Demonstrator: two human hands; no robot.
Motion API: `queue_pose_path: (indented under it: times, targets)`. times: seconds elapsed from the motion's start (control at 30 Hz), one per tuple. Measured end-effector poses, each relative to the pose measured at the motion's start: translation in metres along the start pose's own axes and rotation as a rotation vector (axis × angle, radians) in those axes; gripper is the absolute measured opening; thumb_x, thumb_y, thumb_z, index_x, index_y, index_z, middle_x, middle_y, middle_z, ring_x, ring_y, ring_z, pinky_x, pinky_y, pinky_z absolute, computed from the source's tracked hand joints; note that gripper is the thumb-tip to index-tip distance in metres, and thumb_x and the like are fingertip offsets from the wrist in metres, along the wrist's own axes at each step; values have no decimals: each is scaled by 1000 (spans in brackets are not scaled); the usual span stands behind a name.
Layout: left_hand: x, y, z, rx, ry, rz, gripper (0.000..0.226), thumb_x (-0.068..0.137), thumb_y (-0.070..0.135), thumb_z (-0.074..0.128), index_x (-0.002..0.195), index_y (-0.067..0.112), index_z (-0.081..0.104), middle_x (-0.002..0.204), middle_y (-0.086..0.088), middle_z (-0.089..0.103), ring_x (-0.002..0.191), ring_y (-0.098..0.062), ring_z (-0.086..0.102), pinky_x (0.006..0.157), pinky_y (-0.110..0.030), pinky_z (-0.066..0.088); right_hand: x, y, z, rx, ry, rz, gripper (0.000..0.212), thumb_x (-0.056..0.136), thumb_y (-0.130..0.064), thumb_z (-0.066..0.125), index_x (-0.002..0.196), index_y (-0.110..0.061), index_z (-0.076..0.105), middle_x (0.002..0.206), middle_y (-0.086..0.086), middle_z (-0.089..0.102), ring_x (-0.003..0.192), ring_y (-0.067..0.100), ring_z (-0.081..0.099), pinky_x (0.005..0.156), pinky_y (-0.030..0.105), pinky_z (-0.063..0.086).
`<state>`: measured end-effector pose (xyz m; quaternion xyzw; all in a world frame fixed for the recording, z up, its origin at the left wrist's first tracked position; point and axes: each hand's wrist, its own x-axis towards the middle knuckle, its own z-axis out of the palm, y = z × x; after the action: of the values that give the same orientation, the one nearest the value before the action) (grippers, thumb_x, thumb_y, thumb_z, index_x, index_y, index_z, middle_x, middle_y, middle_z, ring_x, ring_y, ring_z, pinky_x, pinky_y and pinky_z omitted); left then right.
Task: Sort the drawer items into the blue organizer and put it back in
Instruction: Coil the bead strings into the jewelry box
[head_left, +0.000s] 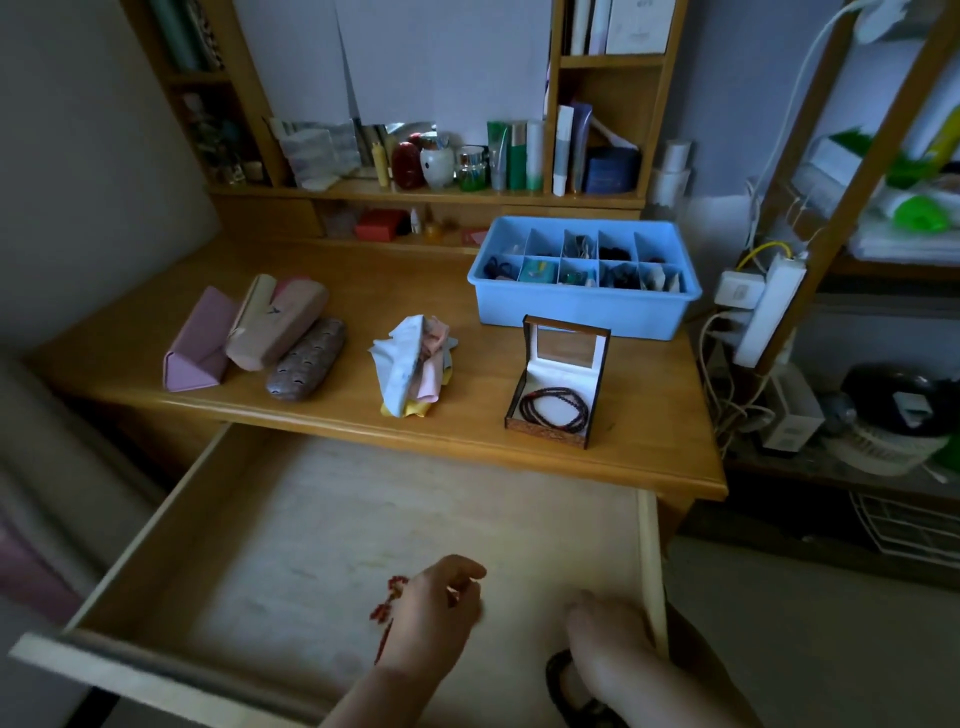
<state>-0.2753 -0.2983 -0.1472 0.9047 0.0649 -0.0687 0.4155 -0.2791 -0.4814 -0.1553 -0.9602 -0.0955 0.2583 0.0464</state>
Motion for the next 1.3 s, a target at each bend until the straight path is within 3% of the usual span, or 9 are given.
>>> queue_pose_path:
  times: [0.1, 0.2, 0.33, 0.5, 0.73, 0.9, 1.07, 1.2, 1.3]
  targets:
    - [-6, 1, -4, 35, -12, -7, 22, 87, 18, 59, 83, 40, 60, 74, 18, 63, 68, 19, 54, 55, -1, 40, 0, 2, -5, 113, 12, -3, 25, 94, -24, 48, 116, -19, 59, 124, 4, 60, 116, 26, 56, 93, 29, 46]
    - [-9, 7, -5, -33, -146, 19, 21, 85, 18, 60, 92, 37, 62, 86, 16, 67, 73, 7, 61, 62, -5, 46, -10, 3, -20, 464, 78, 0, 4, 84, -31, 64, 87, -28, 64, 95, -8, 67, 92, 11, 62, 80, 24, 49]
    - [-13, 23, 1, -101, -382, 159, 23, 80, 18, 66, 93, 37, 62, 92, 18, 67, 85, 4, 61, 74, -9, 45, -19, -2, -40, 639, 275, -121, 10, 83, -29, 66, 75, -30, 62, 75, -12, 63, 73, 1, 58, 65, 16, 44]
    - [-9, 35, -10, -263, -63, 84, 24, 87, 9, 61, 68, 24, 60, 47, 11, 53, 45, -2, 46, 52, -24, 42, -27, -4, -65, 1251, 233, -154, 17, 94, -18, 54, 78, -16, 56, 58, -5, 52, 59, 11, 59, 70, 29, 51]
    - [19, 12, -103, -852, 304, -260, 11, 93, 9, 56, 87, 13, 64, 56, 2, 42, 48, -10, 40, 52, -28, 49, -20, 29, -83, 778, 422, -19, 17, 83, -15, 68, 75, -27, 59, 73, -12, 67, 70, -2, 62, 57, 14, 43]
    - [32, -29, -156, -1157, 506, -414, 13, 96, 11, 49, 96, 15, 61, 63, 0, 37, 44, -9, 33, 55, -27, 39, -11, 59, -78, 1402, 657, 251, 9, 88, -11, 61, 85, -19, 64, 86, 2, 64, 69, 17, 58, 58, 29, 47]
    - [30, -60, -181, -1308, 507, -505, 11, 96, 17, 50, 97, 19, 61, 61, 3, 37, 45, -7, 31, 70, -26, 48, -12, 65, -80, 2318, 392, 318, 19, 96, -22, 49, 81, -11, 52, 78, 7, 55, 82, 24, 59, 83, 42, 46]
    - [30, -52, -177, -1301, 434, -471, 27, 93, 32, 54, 120, 32, 59, 41, 7, 31, 40, -9, 28, 65, -28, 42, -18, 47, -88, 2387, 215, 127, 33, 88, -24, 54, 57, -14, 46, 50, 0, 39, 53, 18, 50, 69, 39, 46]
    - [29, -40, -173, -1213, 420, -456, 45, 73, 68, 60, 62, 26, 47, 37, 7, 27, 30, -9, 26, 48, -26, 26, -18, 35, -97, 2362, 210, 43, 23, 75, -23, 59, 55, -17, 49, 45, -5, 31, 37, 12, 33, 59, 30, 36]
